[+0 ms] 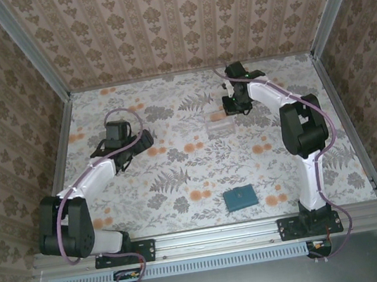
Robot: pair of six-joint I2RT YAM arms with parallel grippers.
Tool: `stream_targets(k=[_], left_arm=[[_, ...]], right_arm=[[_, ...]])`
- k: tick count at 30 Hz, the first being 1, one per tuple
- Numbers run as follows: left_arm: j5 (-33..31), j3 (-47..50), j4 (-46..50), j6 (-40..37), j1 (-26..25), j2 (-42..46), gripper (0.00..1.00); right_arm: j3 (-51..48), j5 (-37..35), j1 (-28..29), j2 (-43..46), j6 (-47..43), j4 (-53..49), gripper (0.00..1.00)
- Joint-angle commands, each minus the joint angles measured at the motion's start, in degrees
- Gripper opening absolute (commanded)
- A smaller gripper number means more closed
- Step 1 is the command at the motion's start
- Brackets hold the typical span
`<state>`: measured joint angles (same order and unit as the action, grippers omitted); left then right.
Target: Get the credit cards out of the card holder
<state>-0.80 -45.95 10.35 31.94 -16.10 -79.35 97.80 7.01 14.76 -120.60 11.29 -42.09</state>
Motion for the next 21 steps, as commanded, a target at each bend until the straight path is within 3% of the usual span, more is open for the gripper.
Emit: stream_targets(k=[1,12,21], left_arm=[[0.1,-1.7,1.2,-0.5,-0.2,0.2,0.99],[1.8,-1.2,0.9,-0.4,-0.2,0.0,0.99],[2.5,-2.1,2.1,-1.5,-0.2,-0.5,0.99]], right_arm=[[0.8,-3.9,2.0,0.9,4.1,-3.4,0.12],[-0.9,-9.8,8.5,2.4,18.9,-3.0,0.06],[-1.0,-13.1,11.3,1.5,21.3,-2.4,0.14]])
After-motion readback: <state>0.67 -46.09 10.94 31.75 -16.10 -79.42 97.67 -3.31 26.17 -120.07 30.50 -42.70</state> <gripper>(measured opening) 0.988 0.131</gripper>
